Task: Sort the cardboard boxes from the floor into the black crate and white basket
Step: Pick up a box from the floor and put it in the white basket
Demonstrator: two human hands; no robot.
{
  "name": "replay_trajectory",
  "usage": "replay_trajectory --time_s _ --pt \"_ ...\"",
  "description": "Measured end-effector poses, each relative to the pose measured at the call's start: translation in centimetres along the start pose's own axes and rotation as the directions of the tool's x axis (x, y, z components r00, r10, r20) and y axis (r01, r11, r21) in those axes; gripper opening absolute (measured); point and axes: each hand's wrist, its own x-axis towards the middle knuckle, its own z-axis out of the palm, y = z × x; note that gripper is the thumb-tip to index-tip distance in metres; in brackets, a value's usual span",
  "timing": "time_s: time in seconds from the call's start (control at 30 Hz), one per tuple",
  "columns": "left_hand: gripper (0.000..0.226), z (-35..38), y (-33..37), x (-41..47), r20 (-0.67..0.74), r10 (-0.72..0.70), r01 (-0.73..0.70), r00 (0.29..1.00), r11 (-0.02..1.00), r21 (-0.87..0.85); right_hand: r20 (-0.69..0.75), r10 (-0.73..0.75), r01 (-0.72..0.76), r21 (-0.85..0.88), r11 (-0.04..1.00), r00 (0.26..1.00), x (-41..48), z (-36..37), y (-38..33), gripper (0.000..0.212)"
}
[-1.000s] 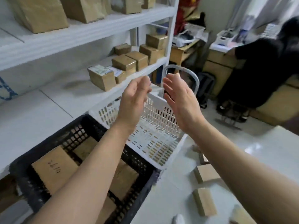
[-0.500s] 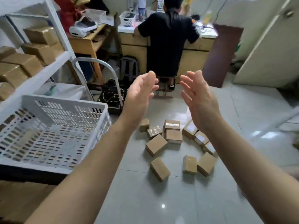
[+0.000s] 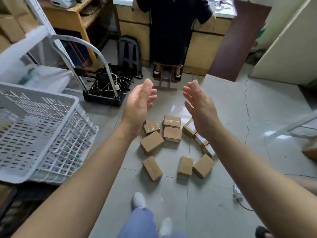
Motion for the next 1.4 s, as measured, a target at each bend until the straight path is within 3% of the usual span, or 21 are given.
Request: replay_trajectory --time_s 0.23,0.47,0.67,0.73,0.87,0.93,1.0,1.27,1.4 --pt "0.032 -1.7 -5.8 8.0 -0.108 -0.119 0.113 0.987 0.992 -0.057 0.023 0.126 -0.123 -0.104 0.987 0.992 7.9 2.0 4.8 0.059" --pt "0.029 -2.8 -12.7 14.3 -0.221 -0.242 0.227 0.945 0.970 -0.092 0.110 0.285 -0.257 -0.215 0.942 0.952 15.6 3.0 11.4 0.054" --pt "0.035 -3.8 -21.0 18.7 -0.383 -0.320 0.314 0.866 0.946 -0.080 0.176 0.363 -0.289 -0.344 0.894 0.915 22.5 3.7 19.8 0.048" --pt "0.038 -4.2 -25.4 20.2 -0.439 -0.367 0.364 0.820 0.927 -0.095 0.186 0.401 -0.310 -0.381 0.871 0.897 24.9 4.0 24.1 0.055" --pt "0.045 -4.5 -35.6 21.9 -0.487 -0.491 0.491 0.722 0.860 -0.139 0.196 0.456 -0.350 -0.410 0.842 0.868 28.5 3.6 33.6 0.042" --pt "0.052 -4.6 -40.5 22.6 -0.491 -0.539 0.543 0.684 0.826 -0.151 0.197 0.487 -0.366 -0.443 0.818 0.851 29.8 3.5 38.3 0.059" --pt "0.047 -4.7 -45.2 23.2 -0.503 -0.552 0.564 0.665 0.813 -0.147 0.179 0.505 -0.378 -0.470 0.797 0.844 31.1 3.1 42.7 0.067" --pt "0.041 -5.6 -62.9 25.5 -0.531 -0.625 0.686 0.572 0.719 -0.108 0.129 0.543 -0.374 -0.594 0.712 0.830 33.9 1.5 60.6 0.063" --pt "0.052 -5.8 -70.7 25.8 -0.509 -0.666 0.738 0.545 0.670 -0.087 0.099 0.600 -0.388 -0.677 0.625 0.794 35.1 0.7 68.3 0.074"
